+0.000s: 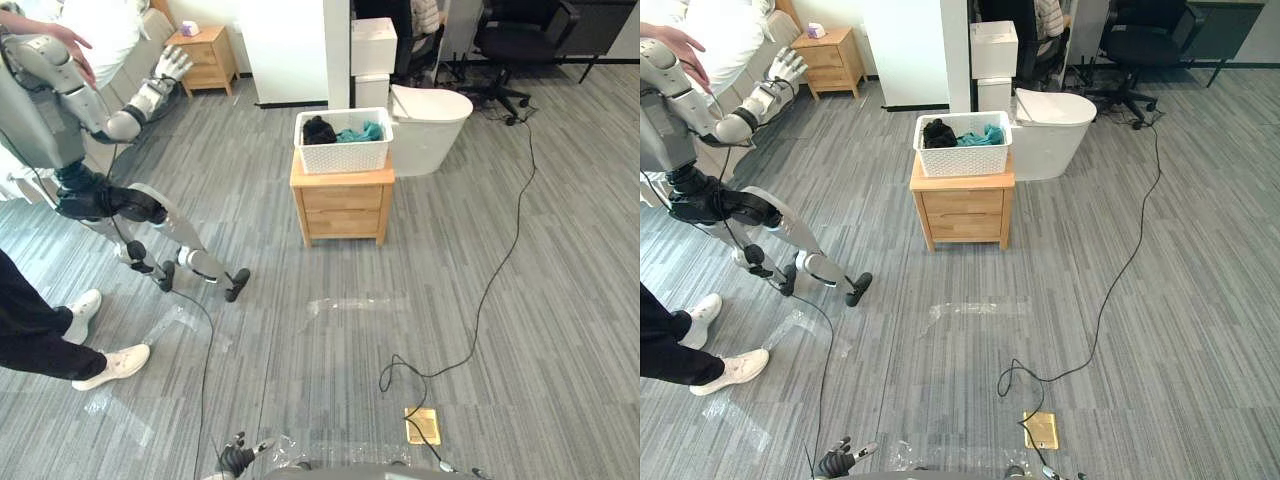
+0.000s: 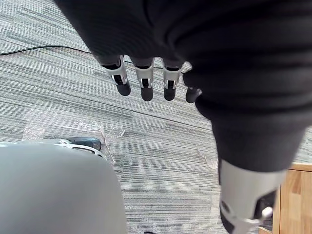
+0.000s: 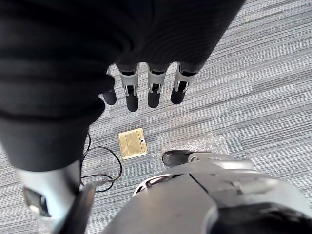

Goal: Pick up the laundry basket with both hands and put the clothes into the washing machine.

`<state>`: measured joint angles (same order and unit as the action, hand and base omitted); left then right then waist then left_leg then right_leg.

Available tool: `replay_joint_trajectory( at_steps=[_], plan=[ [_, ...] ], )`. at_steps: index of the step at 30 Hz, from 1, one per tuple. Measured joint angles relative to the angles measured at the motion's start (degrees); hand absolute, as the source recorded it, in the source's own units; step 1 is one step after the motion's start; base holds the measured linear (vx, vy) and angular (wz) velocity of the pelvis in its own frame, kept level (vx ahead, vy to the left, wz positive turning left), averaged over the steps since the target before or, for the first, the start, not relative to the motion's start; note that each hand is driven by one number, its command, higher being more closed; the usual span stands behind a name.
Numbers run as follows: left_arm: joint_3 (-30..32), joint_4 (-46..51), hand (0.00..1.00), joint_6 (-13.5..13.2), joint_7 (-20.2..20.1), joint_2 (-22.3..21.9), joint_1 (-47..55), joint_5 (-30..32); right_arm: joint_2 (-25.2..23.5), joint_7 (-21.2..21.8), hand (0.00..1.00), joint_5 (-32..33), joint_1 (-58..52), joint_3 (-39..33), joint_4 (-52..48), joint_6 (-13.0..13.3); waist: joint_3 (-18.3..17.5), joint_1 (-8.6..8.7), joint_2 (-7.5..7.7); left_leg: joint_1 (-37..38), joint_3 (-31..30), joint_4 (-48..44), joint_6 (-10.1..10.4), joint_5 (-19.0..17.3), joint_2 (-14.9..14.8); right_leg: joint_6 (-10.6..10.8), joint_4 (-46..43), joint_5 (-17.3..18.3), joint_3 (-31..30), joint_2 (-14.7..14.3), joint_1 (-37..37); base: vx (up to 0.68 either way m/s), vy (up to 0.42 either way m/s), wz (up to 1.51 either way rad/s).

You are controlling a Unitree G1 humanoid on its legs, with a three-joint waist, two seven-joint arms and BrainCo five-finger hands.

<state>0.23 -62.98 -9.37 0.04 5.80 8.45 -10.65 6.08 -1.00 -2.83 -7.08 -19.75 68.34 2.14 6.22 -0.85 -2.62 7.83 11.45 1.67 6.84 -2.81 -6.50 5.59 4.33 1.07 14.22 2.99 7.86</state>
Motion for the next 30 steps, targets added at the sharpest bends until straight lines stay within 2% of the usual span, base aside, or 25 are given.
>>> replay_joint_trajectory(
  at_steps=[30],
  plan=[
    [2.6, 0.0, 0.0, 0.0, 0.0, -0.6, -0.6, -1.0, -0.1, 0.1, 0.0, 0.1, 0.4, -0.1, -0.2, 0.2, 1.9, -0.08, 0.2, 0.7, 0.2, 0.1, 0.0, 0.0, -0.3, -0.3, 0.9, -0.2, 0.3, -0.4, 1.0, -0.01, 0.002, 0.0]
  ],
)
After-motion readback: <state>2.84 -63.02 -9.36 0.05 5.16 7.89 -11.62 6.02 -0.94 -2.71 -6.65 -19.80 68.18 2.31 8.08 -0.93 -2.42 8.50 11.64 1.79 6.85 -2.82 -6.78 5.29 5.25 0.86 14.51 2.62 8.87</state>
